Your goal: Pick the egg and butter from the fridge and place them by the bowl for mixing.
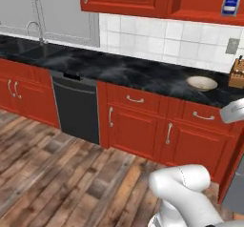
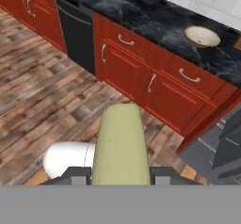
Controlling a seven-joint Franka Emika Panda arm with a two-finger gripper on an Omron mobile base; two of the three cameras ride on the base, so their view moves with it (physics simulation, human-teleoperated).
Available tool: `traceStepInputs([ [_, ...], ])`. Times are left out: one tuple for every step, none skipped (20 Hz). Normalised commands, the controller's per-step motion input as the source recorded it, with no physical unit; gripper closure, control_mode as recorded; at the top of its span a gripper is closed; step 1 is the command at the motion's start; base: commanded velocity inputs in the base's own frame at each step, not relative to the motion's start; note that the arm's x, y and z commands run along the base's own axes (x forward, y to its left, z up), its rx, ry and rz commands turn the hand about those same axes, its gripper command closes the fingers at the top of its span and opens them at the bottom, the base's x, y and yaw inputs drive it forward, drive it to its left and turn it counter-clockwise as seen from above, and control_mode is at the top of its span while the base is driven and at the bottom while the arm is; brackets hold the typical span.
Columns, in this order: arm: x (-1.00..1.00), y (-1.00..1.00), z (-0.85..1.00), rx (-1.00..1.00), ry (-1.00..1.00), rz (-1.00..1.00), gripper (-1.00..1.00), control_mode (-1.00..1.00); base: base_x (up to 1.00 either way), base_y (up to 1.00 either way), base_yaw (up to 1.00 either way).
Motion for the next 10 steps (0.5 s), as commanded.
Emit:
traceStepInputs([
  [0.0,0.0,0.0,0.0,0.0,0.0,1.0,1.0,0.29,-0.14,-0.78],
  [0.0,0.0,0.0,0.0,0.0,0.0,1.0,1.0,0.35,-0.14,-0.76],
  [0.0,0.0,0.0,0.0,0.0,0.0,1.0,1.0,0.44,-0.14,-0.73],
  [0.0,0.0,0.0,0.0,0.0,0.0,1.0,1.0,0.61,-0.04,-0.67],
  [0.0,0.0,0.0,0.0,0.0,0.0,1.0,1.0,0.78,0.0,-0.63],
  [0.0,0.0,0.0,0.0,0.0,0.0,1.0,1.0,0.96,0.02,-0.55],
  [0.0,0.0,0.0,0.0,0.0,0.0,1.0,1.0,1.0,0.31,-0.45],
  [0.0,0.0,0.0,0.0,0.0,0.0,1.0,1.0,1.0,0.44,-0.41],
  [0.0,0.0,0.0,0.0,0.0,0.0,1.0,1.0,1.0,0.73,-0.41],
  [0.0,0.0,0.0,0.0,0.0,0.0,1.0,1.0,1.0,0.86,-0.42],
])
